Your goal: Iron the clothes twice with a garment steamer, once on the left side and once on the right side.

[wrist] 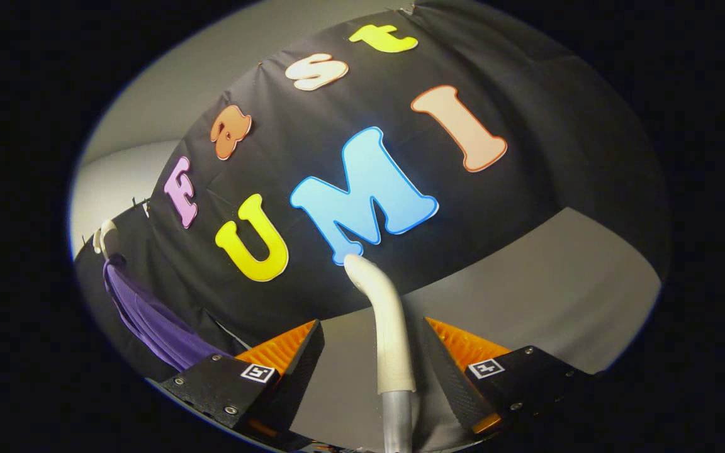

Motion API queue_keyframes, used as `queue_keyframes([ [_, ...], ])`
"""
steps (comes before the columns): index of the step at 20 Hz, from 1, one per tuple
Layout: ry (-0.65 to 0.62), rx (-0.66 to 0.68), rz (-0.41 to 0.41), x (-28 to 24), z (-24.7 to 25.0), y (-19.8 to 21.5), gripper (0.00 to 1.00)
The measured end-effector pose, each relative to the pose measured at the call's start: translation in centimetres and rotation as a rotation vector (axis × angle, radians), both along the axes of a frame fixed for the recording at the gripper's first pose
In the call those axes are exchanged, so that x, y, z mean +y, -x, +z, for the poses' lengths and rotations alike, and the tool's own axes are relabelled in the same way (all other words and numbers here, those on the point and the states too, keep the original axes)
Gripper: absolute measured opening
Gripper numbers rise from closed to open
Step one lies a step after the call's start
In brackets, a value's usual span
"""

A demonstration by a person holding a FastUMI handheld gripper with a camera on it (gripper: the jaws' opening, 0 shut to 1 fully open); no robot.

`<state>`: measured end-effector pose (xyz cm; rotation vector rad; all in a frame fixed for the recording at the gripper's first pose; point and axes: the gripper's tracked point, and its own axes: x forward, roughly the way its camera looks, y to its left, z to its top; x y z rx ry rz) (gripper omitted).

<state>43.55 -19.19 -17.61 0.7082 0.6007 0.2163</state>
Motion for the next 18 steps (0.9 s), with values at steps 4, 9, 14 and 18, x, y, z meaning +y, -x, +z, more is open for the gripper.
queue_keyframes([
  [4, -0.086, 0.079, 0.026, 0.4, -2.1, -1.6, 0.95],
  [9, -0.225, 0.193, 0.069, 1.6, -5.0, -2.1, 0.95],
  [14, -0.339, 0.267, 0.09, 2.5, -6.2, -2.0, 0.93],
  [18, -0.418, 0.311, 0.142, 4.4, -6.6, -1.8, 0.81],
])
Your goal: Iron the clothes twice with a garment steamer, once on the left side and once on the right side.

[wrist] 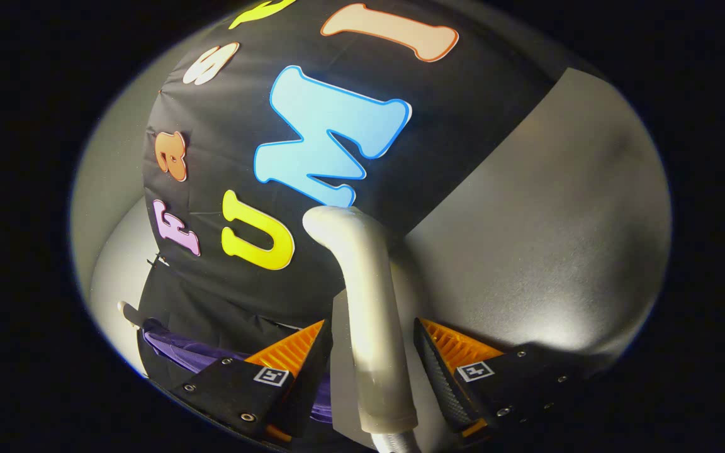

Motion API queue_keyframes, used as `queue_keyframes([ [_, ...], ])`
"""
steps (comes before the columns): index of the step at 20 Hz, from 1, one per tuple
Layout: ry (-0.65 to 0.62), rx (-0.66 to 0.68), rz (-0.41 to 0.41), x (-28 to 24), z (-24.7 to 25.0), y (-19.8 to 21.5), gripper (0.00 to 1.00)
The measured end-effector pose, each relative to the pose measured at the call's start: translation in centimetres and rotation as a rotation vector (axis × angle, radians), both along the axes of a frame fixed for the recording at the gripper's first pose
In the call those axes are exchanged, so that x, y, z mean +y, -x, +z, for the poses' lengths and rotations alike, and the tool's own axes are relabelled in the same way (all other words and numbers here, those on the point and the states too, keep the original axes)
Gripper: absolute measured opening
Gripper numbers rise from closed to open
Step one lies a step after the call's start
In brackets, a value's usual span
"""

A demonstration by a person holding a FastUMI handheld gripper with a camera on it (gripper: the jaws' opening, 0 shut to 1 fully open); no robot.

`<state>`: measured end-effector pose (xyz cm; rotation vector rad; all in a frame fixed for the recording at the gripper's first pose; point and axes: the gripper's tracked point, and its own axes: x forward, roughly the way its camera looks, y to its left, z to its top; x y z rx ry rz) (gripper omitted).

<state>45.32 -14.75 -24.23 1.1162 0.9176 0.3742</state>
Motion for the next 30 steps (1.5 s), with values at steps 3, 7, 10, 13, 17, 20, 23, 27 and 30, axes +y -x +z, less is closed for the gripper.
queue_keyframes([
  [3, -0.018, 0.04, -0.005, 0.0, -1.1, 0.0, 0.55],
  [7, -0.036, 0.055, -0.023, -0.1, -0.8, -0.2, 0.4],
  [10, -0.032, 0.044, -0.035, 0.0, -0.4, 0.1, 0.34],
  [13, 0.05, -0.029, -0.069, -1.1, 1.3, 1.3, 0.33],
  [17, 0.012, -0.093, -0.079, -0.3, 6.8, 5.1, 0.33],
  [20, 0.036, -0.135, -0.129, 0.8, 9.3, 8.0, 0.33],
  [23, 0.11, -0.184, -0.187, 1.9, 11.9, 11.4, 0.33],
  [27, 0.227, -0.272, -0.238, 4.4, 15.8, 15.9, 0.33],
  [30, 0.283, -0.338, -0.268, 6.8, 18.4, 18.7, 0.33],
])
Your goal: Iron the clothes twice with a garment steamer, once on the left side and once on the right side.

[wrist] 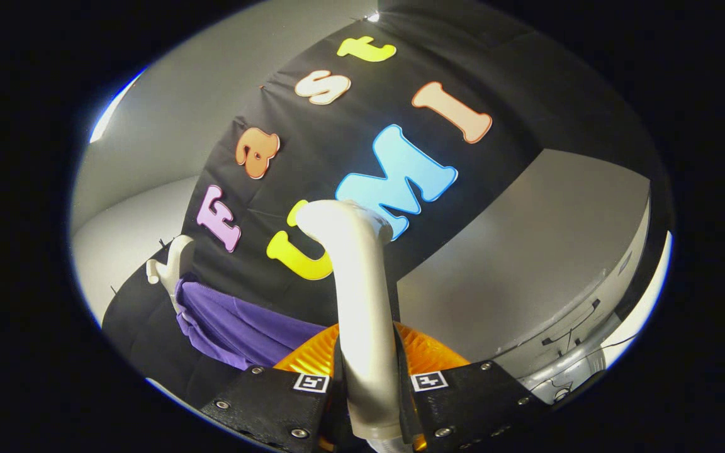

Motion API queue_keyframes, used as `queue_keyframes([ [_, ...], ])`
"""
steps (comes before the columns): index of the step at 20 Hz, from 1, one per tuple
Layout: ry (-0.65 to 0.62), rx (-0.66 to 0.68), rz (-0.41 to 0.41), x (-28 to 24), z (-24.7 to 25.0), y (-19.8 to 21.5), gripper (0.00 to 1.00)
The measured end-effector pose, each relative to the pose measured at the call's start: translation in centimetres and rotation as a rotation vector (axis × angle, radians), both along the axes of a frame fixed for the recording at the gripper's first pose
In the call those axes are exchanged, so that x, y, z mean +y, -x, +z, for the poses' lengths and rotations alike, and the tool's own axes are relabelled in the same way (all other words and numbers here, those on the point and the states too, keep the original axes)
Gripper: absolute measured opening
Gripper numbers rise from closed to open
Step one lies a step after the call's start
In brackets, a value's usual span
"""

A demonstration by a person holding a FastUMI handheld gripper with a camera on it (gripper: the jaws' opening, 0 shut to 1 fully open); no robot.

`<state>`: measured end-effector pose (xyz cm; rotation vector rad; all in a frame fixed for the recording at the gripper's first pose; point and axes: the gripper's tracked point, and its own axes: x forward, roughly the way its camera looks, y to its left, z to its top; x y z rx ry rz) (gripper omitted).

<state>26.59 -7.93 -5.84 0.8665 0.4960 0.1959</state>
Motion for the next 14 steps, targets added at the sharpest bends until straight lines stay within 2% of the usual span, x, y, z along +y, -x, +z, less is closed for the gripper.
queue_keyframes([
  [4, 0.089, -0.08, -0.06, 3.3, 2.3, 2.5, 0.33],
  [10, 0.232, -0.203, -0.077, 9.8, 6.1, 5.3, 0.33],
  [14, 0.349, -0.274, -0.058, 14.5, 7.8, 5.6, 0.33],
])
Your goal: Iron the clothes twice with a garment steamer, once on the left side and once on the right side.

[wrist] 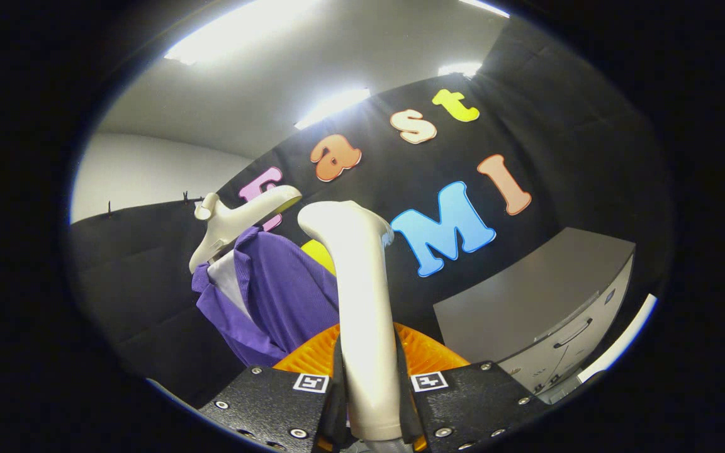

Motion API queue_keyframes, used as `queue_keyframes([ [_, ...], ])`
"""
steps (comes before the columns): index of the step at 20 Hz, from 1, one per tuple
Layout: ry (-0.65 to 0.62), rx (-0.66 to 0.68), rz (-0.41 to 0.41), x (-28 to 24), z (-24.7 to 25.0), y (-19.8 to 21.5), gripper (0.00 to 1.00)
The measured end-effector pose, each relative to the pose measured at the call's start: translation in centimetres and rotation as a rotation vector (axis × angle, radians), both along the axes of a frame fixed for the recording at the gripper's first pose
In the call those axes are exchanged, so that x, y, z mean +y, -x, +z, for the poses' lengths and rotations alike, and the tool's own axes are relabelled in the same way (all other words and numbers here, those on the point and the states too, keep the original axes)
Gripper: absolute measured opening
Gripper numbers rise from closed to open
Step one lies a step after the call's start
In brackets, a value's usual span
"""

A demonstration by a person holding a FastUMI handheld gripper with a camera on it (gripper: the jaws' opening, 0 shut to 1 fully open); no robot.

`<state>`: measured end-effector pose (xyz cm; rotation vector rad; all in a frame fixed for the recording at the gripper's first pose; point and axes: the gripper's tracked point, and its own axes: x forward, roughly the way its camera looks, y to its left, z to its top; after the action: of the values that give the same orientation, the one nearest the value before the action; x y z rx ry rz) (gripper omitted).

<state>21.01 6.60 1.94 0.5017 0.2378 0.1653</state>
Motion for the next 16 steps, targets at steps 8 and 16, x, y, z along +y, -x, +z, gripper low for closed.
queue_keyframes([
  [8, 0.258, -0.119, 0.007, 7.3, 0.9, -1.9, 0.33],
  [16, 0.427, -0.142, -0.128, 9.0, -1.3, -3.6, 0.34],
])
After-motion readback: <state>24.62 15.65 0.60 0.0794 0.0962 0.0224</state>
